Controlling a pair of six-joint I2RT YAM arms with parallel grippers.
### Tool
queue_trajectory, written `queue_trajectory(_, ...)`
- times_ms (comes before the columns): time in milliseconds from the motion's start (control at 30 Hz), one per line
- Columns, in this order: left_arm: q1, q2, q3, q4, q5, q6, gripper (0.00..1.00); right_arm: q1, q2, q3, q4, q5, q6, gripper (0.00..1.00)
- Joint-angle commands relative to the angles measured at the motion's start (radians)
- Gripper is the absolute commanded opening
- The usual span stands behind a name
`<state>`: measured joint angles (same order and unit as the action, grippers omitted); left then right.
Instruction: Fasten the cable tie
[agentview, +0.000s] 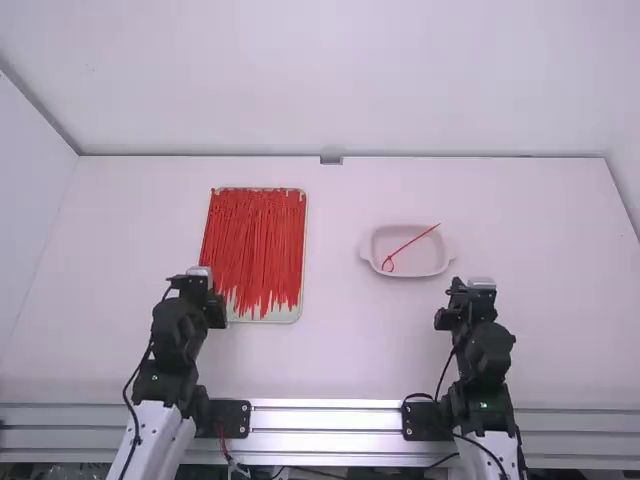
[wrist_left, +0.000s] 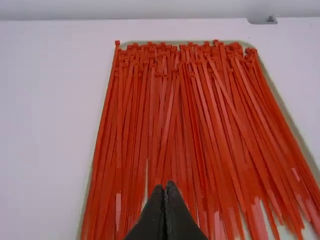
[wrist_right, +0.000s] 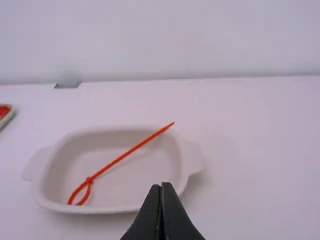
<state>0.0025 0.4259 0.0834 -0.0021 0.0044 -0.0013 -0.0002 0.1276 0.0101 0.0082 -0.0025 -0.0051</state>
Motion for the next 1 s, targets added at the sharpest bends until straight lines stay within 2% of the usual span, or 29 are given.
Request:
queue_trajectory(0,-0.002,-0.041,-0.041,0.002,-0.004,0.001,0.00,0.000,-0.033,-0.010,-0.008,0.002,0.005,0.00)
queue_trajectory(100,-0.002,-0.085,-0.083,0.002,-0.004,0.001,0.00,0.000,-0.065,-0.010,-0.008,0.002,0.005,0.00)
queue_trajectory(300,-0.002,-0.175,-0.083,0.002,-0.004,0.001,0.00,0.000,-0.128,-0.010,-0.008,0.002,0.005,0.00)
queue_trajectory(967,-0.002,-0.397,-0.083,0.002,-0.004,0.001,0.00,0.000,-0.128,-0.010,-0.008,0.002,0.005,0.00)
